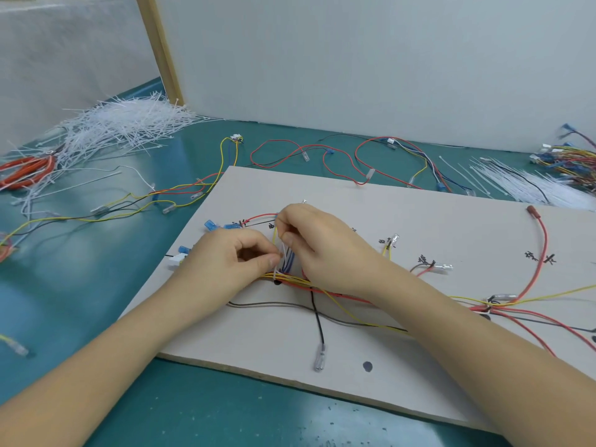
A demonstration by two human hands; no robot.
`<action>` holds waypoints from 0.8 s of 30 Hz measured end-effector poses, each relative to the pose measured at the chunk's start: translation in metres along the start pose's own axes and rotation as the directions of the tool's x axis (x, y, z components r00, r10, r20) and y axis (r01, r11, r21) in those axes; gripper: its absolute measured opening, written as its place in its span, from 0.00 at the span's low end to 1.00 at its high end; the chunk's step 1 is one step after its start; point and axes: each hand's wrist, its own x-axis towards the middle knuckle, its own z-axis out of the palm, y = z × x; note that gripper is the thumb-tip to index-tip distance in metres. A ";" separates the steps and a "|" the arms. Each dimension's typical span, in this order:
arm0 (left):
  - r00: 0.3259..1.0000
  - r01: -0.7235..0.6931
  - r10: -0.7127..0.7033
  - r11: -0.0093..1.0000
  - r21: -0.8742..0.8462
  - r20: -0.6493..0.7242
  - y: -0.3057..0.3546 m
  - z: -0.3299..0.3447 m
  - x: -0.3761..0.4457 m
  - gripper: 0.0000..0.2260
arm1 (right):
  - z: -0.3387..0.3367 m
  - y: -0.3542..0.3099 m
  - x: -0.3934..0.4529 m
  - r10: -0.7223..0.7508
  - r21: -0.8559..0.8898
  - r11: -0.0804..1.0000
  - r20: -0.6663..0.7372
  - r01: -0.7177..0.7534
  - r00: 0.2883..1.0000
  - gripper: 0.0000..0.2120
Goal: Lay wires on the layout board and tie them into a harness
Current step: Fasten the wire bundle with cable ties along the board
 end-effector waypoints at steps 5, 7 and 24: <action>0.997 -0.048 0.036 0.984 0.174 0.071 0.000 -0.003 0.000 0.08 | -0.007 -0.003 -0.001 0.043 0.141 0.989 -0.054 -0.035 0.998 0.08; 0.995 -0.070 0.051 0.972 0.223 0.092 0.001 -0.003 0.000 0.09 | -0.009 -0.003 0.000 0.075 0.202 0.977 -0.048 -0.063 0.996 0.08; 0.961 -0.229 0.150 0.901 0.368 0.231 0.005 -0.012 0.009 0.02 | -0.014 0.006 0.003 0.329 0.596 0.776 -0.100 -0.209 0.939 0.11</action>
